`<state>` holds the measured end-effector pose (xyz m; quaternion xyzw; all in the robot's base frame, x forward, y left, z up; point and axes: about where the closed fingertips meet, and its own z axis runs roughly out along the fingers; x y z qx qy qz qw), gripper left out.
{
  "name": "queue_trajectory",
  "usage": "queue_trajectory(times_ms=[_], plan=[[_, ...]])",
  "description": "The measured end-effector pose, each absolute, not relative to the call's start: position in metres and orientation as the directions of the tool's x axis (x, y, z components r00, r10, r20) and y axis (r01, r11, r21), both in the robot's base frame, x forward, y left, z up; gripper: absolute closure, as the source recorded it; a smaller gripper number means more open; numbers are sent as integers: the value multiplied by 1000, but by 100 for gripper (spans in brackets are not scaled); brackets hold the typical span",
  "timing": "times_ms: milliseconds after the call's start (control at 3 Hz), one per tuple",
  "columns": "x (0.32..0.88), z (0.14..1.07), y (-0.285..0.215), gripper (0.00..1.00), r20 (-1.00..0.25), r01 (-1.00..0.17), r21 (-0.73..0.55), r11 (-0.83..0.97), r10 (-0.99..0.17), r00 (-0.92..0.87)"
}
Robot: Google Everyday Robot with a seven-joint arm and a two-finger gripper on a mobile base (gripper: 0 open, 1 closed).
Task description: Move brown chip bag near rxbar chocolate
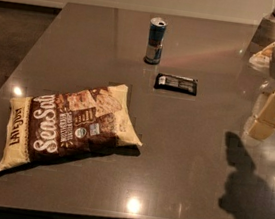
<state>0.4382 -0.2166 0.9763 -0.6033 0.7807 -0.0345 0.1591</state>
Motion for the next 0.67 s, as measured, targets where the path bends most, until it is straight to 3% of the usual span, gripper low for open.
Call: queue_trajectory(times_ms=[667], plan=[[441,975,-205,0,-233,-947,-205,247,-952,-198]])
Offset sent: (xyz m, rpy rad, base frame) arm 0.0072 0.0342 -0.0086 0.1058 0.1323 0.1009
